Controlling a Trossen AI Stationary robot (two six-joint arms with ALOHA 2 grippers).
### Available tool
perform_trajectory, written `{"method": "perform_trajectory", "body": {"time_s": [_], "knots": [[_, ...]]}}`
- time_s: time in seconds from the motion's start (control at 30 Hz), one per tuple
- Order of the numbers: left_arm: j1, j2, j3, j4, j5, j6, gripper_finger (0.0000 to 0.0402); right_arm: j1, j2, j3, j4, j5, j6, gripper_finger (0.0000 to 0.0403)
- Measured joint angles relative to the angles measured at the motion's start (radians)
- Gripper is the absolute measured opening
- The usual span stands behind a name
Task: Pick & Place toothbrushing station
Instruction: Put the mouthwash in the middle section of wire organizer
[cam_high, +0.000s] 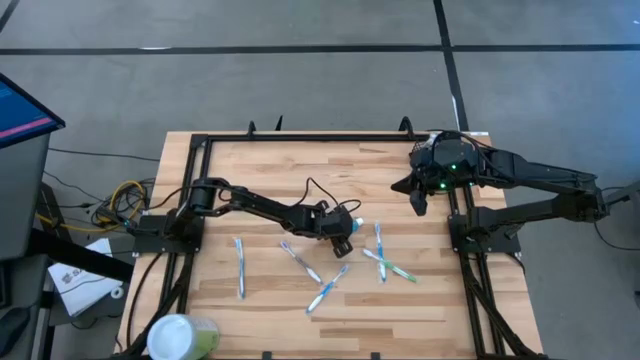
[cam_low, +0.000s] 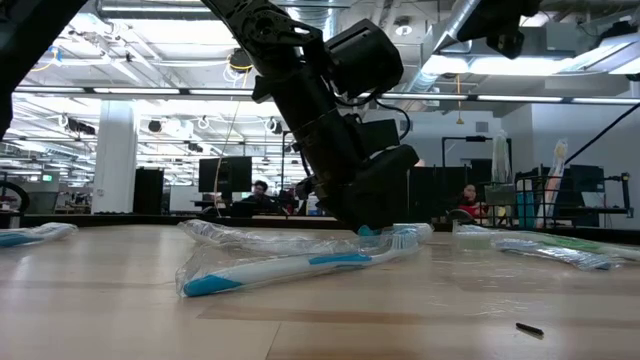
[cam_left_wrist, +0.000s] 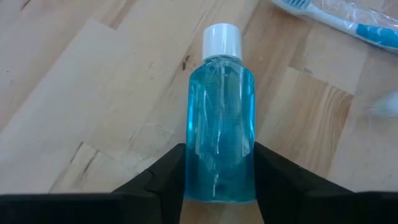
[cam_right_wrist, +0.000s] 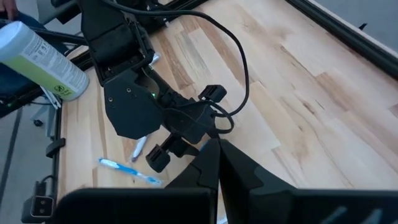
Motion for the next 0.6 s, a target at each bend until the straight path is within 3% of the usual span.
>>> {"method": "perform_trajectory", "body": {"time_s": [0.17,0.6], "knots": [[-0.003,0.000,0.000,0.000,0.002,-0.002,0.0153,0.000,0.000,0.000,-0.006,-0.020,0.080,0.0028],[-0.009,-0.036,-0.001,-0.005,-0.011,-0.010,0.0148,-0.016,0.000,0.000,-0.007,-0.080,0.262,0.0173]]}}
